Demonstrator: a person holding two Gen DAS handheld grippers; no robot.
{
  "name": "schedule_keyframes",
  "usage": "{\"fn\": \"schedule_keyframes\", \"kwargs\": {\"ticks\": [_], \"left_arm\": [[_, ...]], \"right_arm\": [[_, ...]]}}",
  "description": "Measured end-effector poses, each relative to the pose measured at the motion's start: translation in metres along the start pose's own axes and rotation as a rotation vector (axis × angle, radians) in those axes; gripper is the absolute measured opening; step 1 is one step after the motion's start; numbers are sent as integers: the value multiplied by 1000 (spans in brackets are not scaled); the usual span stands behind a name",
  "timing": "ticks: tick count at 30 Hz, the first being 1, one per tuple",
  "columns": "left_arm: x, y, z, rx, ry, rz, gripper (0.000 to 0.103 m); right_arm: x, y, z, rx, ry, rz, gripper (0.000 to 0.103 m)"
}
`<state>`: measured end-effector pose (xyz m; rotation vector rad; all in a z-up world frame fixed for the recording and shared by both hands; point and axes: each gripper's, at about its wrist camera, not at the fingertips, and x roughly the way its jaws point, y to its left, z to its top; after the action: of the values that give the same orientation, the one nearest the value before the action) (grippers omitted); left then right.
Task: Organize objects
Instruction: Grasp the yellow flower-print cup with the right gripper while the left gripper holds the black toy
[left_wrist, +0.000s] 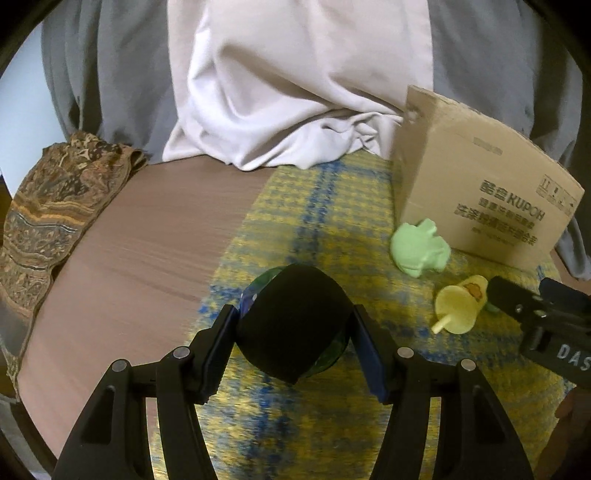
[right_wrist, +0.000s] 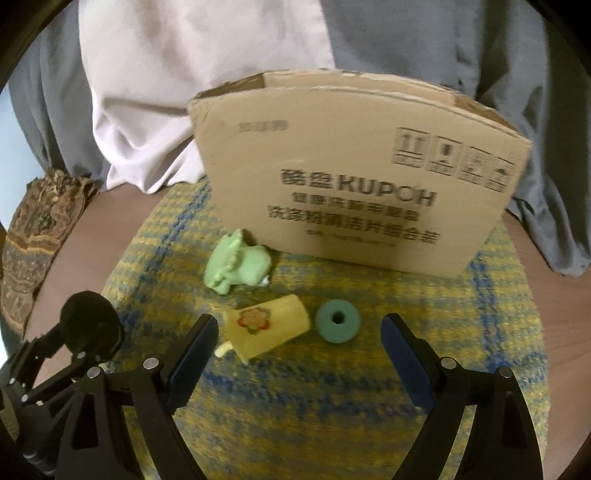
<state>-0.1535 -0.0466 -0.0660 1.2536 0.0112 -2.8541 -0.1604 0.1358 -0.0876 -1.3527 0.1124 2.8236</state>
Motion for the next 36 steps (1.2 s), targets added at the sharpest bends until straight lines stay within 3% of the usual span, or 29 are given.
{"fn": "schedule_keyframes", "kwargs": {"ticks": [15,18,20,36], "left_arm": [[5,12,0,-12,5,6,61],[5,10,0,-11,4,2,61],[5,10,0,-10,4,2,61],[-8,-2,3,1,-18,-7,61]], "right_arm": [[39,20,1,-59,89,18,88],[45,20,0,-60,109,21,78],[48,18,-1,-52,120,23,63],[14,3,-5,-27,37,2,63]]}}
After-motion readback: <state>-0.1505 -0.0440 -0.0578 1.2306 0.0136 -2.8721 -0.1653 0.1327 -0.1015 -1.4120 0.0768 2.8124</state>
